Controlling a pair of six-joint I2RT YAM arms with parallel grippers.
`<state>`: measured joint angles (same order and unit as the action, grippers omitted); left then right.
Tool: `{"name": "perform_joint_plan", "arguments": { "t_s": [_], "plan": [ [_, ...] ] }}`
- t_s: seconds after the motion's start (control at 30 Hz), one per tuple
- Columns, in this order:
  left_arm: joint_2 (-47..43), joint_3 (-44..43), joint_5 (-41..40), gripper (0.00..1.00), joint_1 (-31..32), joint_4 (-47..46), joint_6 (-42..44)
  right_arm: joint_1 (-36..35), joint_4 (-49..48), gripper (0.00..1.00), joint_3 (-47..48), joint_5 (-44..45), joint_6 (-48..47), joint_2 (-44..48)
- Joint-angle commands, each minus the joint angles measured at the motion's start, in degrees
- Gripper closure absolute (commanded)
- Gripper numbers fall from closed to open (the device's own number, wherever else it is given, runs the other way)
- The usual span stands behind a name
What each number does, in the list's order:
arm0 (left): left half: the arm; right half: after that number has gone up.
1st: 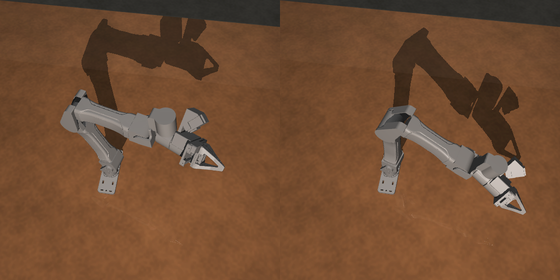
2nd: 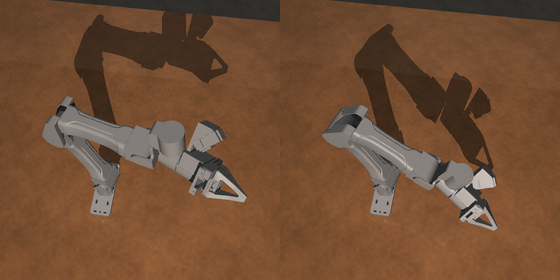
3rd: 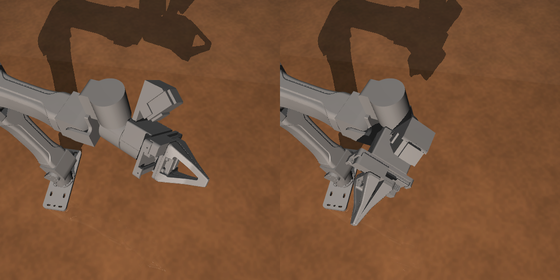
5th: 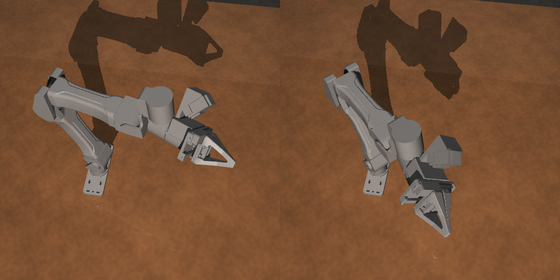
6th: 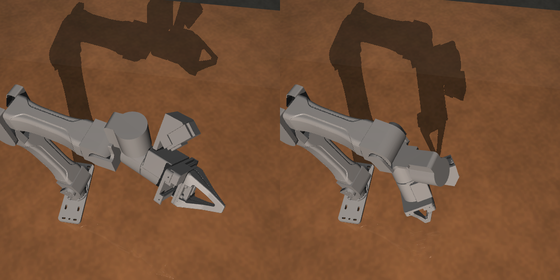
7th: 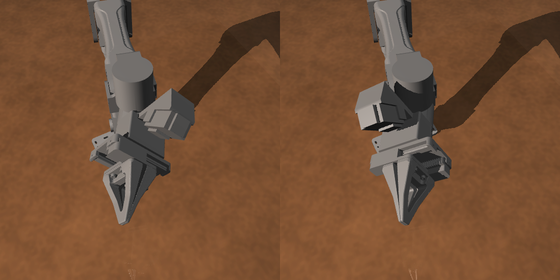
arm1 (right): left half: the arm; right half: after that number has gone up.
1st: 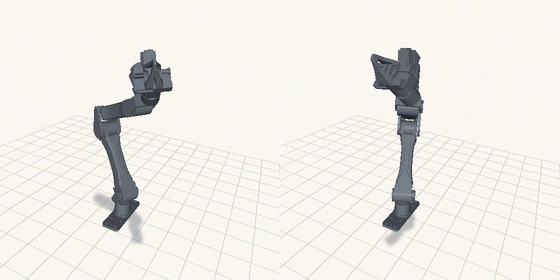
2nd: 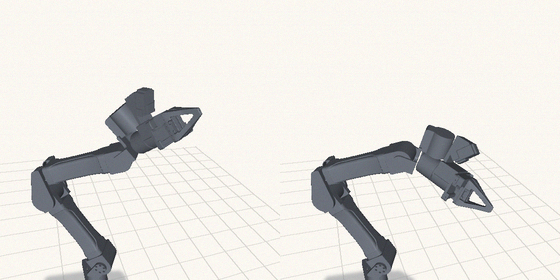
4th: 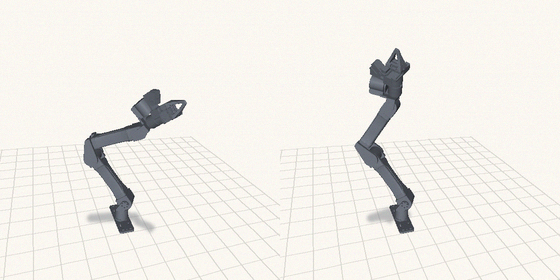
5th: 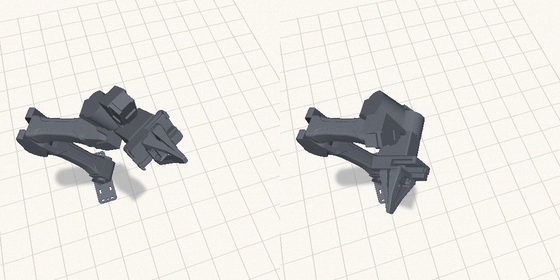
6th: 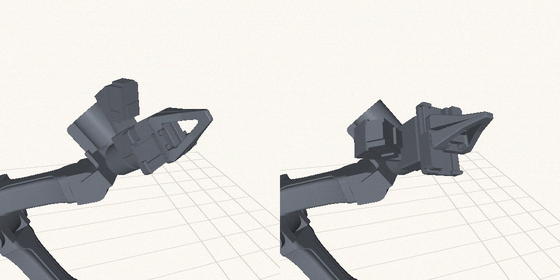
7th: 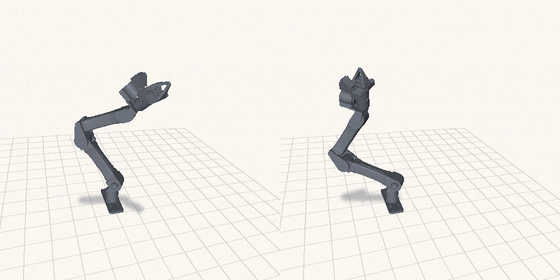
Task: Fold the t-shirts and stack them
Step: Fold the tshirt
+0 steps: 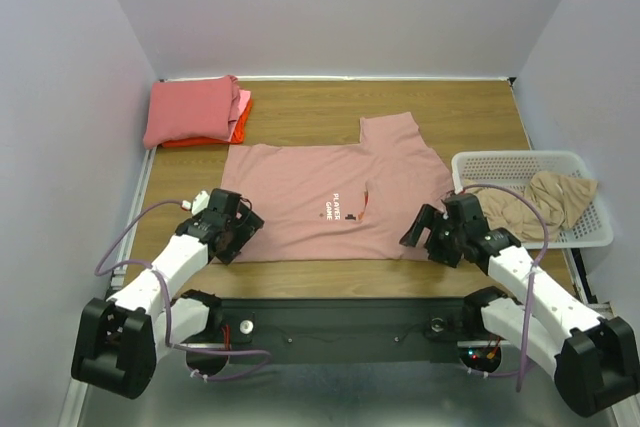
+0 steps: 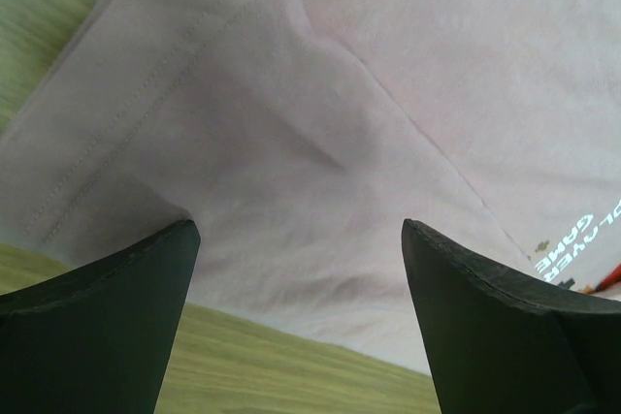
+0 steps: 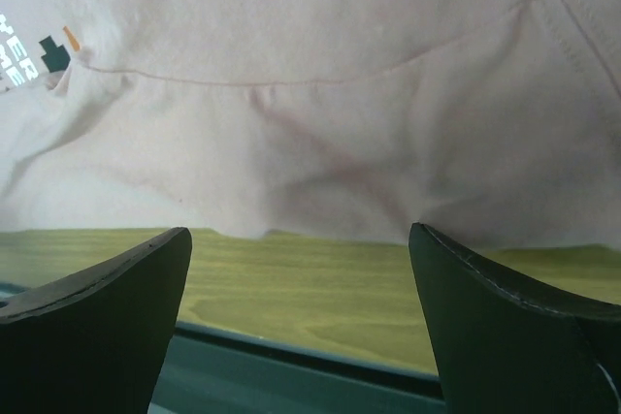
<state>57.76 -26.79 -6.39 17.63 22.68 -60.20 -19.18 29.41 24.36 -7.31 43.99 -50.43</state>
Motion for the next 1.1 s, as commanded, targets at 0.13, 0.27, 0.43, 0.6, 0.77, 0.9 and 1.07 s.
{"name": "perform_joint_plan", "arguments": {
  "t_s": [0.13,0.27,0.43,0.6,0.77,0.9,1.07],
  "plan": [
    [-8.35,-2.64,-2.63,0.02,1.80,11.15,-3.60,-0.24,5.66,0.00,6.56,0.02,-1.18,4.03],
    [-9.77,-10.90,-11.51,0.02,1.80,16.43,-2.82,-0.24,4.70,0.00,13.23,2.12,-4.86,2.19],
    [-3.37,-20.22,-15.13,0.01,1.80,8.19,4.12,-0.24,-0.22,0.00,21.51,3.62,-7.68,-4.22],
    [10.60,-34.08,-19.79,0.02,1.71,8.34,7.91,-0.24,-5.76,0.00,28.80,1.87,-8.65,-12.30],
    [23.44,-41.85,-20.95,0.02,0.13,3.37,12.73,-0.24,-8.05,0.00,34.87,4.04,-11.20,-22.31],
    [32.66,-48.17,-18.83,0.02,-2.86,2.28,14.85,-0.16,-8.14,0.00,41.37,10.20,-12.43,-28.30],
    [44.53,-57.75,-19.36,0.03,-3.65,2.90,16.70,-0.16,-8.14,0.00,49.54,14.87,-14.36,-38.15]
  ]
}}
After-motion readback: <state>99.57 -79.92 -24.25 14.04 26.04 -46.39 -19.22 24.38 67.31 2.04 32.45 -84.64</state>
